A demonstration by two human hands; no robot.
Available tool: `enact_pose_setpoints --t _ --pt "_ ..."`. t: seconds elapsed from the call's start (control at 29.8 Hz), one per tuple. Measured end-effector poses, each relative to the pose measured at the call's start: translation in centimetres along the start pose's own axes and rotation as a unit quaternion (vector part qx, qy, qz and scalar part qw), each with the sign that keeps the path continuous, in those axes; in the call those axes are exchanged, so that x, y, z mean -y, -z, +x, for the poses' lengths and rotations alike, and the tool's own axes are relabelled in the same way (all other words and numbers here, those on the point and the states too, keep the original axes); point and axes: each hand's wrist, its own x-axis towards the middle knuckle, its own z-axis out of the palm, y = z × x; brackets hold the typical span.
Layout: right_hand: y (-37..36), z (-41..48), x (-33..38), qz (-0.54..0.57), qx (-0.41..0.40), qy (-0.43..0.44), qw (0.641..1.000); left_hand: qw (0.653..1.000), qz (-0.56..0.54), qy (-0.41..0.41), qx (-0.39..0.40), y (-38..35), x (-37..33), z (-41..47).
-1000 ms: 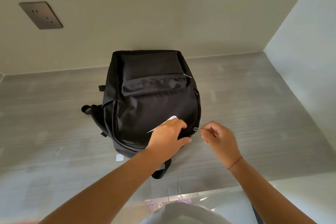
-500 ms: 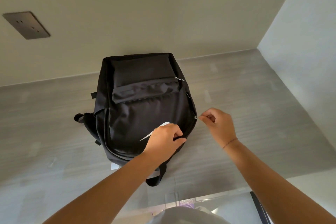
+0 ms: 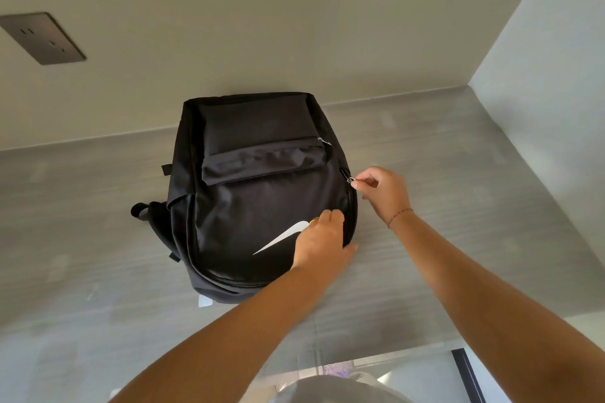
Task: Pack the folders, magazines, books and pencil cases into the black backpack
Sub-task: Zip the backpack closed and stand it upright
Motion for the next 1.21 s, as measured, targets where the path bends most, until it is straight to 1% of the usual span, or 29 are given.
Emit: enact_pose_setpoints --t 0.1,0.27,0.37,0.44,0.57,0.6,0.64,0.67,0.71,0.74,0.77,0.81,0.87,0.91,0.94,0.97,1.01,1.04,1.08,1.11,1.18,1.21 --pt "0.4 0.1 -0.2 -0.035 -0.022 0.01 0.999 1.0 0.022 0.018 -0.002 -0.6 -1.0 1.3" --pt "0.0 1.1 0.6 -0.117 -0.035 0.045 0.991 0.999 -0.023 -0.013 -0.021 -0.9 0.0 1.4" --pt "-0.7 1.4 0.9 -0.141 -0.029 0.039 0.989 0.999 -0.023 -0.018 -0.024 -0.8 0.2 1.6" --pt "-1.3 1.1 0.7 -0.142 -0.035 0.022 0.989 0.999 -0.022 -0.017 -0.017 -0.8 0.4 1.7" --pt "-1.9 0.9 0.9 -0.075 -0.023 -0.076 0.994 0.999 -0.047 -0.001 -0.005 -0.5 0.7 1.0" --pt "-1.9 0.6 1.1 -0.049 -0.009 -0.097 0.994 0.998 -0.047 0.002 -0.028 -0.1 1.4 0.2" --pt "-1.9 -0.2 1.2 -0.015 0.013 -0.117 0.993 0.996 -0.033 0.015 -0.077 0.3 2.7 -0.7" --pt "-2.0 -1.5 1.4 0.025 0.043 -0.137 0.989 0.988 -0.014 0.048 -0.148 0.8 4.7 -1.9" --pt "-2.4 -3.3 1.4 0.067 0.075 -0.161 0.982 0.97 -0.001 0.107 -0.22 1.3 6.9 -3.2" --pt "-2.9 -5.0 1.2 0.107 0.099 -0.187 0.972 0.945 -0.005 0.176 -0.274 1.7 9.0 -4.6" --pt "-3.4 -6.5 0.8 0.147 0.118 -0.208 0.96 0.921 -0.03 0.242 -0.303 1.8 10.8 -5.8" --pt "-3.9 -7.7 0.2 0.181 0.138 -0.224 0.948 0.899 -0.07 0.302 -0.309 1.7 12.0 -6.8" --pt "-4.9 -9.6 -0.2 0.22 0.169 -0.231 0.933 0.844 -0.196 0.415 -0.278 0.7 13.3 -8.3" --pt "-5.3 -10.3 -0.2 0.228 0.171 -0.223 0.932 0.802 -0.285 0.462 -0.247 0.1 13.6 -8.9" --pt "-5.8 -10.7 -0.2 0.232 0.164 -0.214 0.935 0.747 -0.394 0.492 -0.212 -0.2 13.7 -9.3" --pt "-6.3 -11.3 -0.2 0.241 0.157 -0.206 0.935 0.678 -0.511 0.5 -0.171 -0.4 13.7 -9.6" --pt "-6.8 -11.7 -0.3 0.257 0.159 -0.215 0.929 0.608 -0.614 0.488 -0.122 -0.6 13.7 -9.8" --pt "-7.3 -12.1 -0.1 0.28 0.164 -0.233 0.917 0.556 -0.684 0.464 -0.085 -0.7 13.7 -10.0" --pt "-7.8 -12.2 -0.3 0.305 0.17 -0.253 0.902 0.528 -0.723 0.439 -0.069 -0.7 13.5 -10.0" --pt "-8.2 -12.2 -0.5 0.33 0.169 -0.269 0.889 0.516 -0.742 0.422 -0.067 -0.9 13.4 -10.0" --pt "-8.7 -12.1 -0.5 0.367 0.154 -0.289 0.87 0.508 -0.757 0.404 -0.078 -1.2 13.4 -10.0" --pt "-9.0 -12.1 -0.3 0.376 0.139 -0.296 0.867 0.508 -0.759 0.398 -0.085 -1.2 13.3 -10.1"
